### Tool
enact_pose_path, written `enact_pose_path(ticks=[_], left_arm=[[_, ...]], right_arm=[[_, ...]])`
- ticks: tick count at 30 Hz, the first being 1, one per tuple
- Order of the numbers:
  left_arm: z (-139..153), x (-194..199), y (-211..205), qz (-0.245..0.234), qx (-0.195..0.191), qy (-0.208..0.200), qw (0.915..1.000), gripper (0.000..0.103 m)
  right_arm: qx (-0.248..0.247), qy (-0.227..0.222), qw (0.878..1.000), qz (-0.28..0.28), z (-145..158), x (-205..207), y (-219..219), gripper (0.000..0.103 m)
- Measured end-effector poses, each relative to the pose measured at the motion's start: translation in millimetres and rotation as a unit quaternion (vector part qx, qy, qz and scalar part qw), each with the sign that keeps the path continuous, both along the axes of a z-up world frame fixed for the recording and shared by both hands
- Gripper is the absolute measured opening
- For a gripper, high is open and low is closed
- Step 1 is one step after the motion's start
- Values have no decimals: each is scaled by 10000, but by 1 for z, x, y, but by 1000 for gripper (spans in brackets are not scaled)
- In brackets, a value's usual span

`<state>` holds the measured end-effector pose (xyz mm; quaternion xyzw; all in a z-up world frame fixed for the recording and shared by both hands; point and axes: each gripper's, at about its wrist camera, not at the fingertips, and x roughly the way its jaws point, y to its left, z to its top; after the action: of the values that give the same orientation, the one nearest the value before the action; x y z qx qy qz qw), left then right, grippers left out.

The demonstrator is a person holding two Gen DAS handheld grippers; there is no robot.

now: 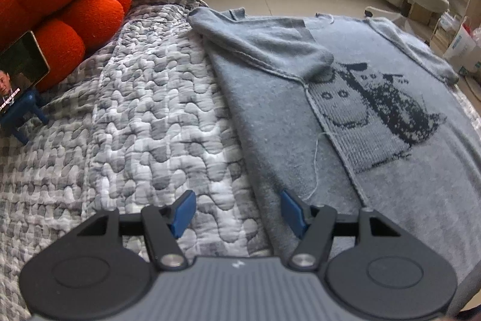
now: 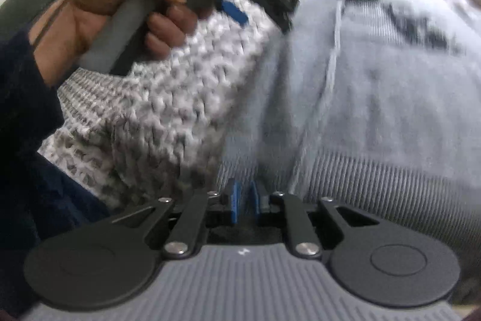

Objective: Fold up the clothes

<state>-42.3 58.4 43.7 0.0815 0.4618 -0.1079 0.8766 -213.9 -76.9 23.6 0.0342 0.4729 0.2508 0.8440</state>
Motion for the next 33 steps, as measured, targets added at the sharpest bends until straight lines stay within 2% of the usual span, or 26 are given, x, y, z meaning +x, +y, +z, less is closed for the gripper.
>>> enact_pose_path(ticks=[2, 3, 7, 9, 12, 15, 18, 21, 27, 30, 33], left_arm=[[0, 0, -2, -14, 54, -19, 10000, 64], [0, 0, -2, -15, 71, -35, 10000, 64], [6, 1, 2, 83, 25, -131, 9999, 64], [8, 1, 1, 120, 13, -182, 9998, 64], [2, 4, -7, 41, 181, -176, 9997, 64], [-2, 7, -15, -17, 297, -156, 9994, 64], [3, 10, -14, 58, 157, -208, 9996, 64], [6, 14, -14, 150, -27, -262, 9995, 64], [-3, 25, -32, 76, 56, -244, 9997, 64], [-2, 31, -35, 114, 9, -355, 9993, 64], [-2, 38, -36, 233, -102, -485, 9985, 64]], right_arm=[[-157, 222, 9996, 0, -7, 1, 0, 15], [-220, 198, 9996, 45, -5, -1, 1, 15], [297, -243, 9987, 333, 32, -4, -8, 16], [424, -510, 9973, 308, 52, 2, -17, 16], [300, -723, 9969, -101, 65, 29, -33, 16], [368, -608, 9941, -814, 69, 69, -57, 18], [471, -420, 9876, -1435, 72, 110, -80, 18], [410, -378, 9833, -1733, 77, 146, -95, 18], [552, -209, 9826, -1760, 56, 214, -103, 18], [434, -257, 9806, -1893, 45, 234, -109, 18], [575, -246, 9782, -1979, 36, 246, -119, 18]])
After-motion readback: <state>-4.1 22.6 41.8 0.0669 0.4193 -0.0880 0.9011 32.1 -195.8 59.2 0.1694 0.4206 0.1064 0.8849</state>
